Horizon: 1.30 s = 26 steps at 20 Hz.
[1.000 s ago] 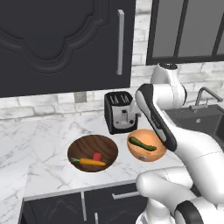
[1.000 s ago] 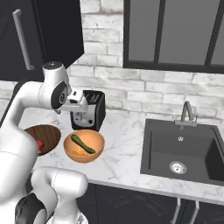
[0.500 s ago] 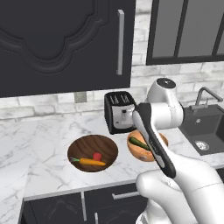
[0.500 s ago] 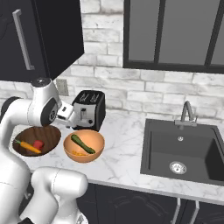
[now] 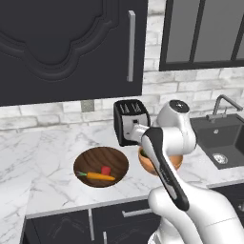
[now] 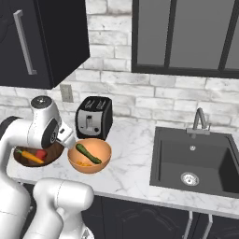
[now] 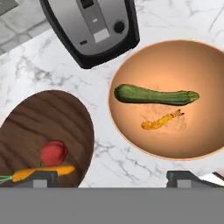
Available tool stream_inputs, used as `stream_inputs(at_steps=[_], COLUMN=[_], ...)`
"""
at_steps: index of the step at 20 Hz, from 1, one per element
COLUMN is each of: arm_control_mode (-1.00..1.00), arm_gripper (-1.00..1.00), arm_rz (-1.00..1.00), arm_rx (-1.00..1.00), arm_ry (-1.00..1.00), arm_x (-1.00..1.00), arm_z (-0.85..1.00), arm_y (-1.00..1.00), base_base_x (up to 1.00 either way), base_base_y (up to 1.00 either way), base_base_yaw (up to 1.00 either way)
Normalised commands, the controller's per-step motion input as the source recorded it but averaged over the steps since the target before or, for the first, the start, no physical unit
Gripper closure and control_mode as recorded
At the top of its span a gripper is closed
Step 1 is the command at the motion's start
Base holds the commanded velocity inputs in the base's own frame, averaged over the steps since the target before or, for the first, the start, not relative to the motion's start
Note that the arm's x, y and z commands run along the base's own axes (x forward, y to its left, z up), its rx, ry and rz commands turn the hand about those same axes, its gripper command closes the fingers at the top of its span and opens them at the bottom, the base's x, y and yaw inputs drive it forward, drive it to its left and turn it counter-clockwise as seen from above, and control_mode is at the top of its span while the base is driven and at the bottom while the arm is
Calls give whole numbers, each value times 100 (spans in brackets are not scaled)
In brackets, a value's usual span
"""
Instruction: Place the bowl containing the bell pepper and carrot in the microwave. Close the microwave door and press the start button to microwave the meal.
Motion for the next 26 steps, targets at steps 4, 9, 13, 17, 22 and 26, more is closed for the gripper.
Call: stream_inputs(at_steps=[4,9,13,17,22,26], arm_control_mode=[-100,-100,-100,-100,-100,-100], arm_gripper=[-100,-100,-100,-100,-100,-100], arm_rz=[-17,-6,0,3,10,7], arm_rx=[9,1,0,0,0,0], arm_ry=[0,0,3,15,12,10], arm_x=[-8,0,0,0,2,13], arm_z=[-31,-25,-33,-13,-28,-36], arm_y=[28,24,14,0,0,7], base_base_x=[0,0,0,0,0,0], base_base_y=[0,0,0,0,0,0], base_base_yaw=[0,0,0,0,0,0])
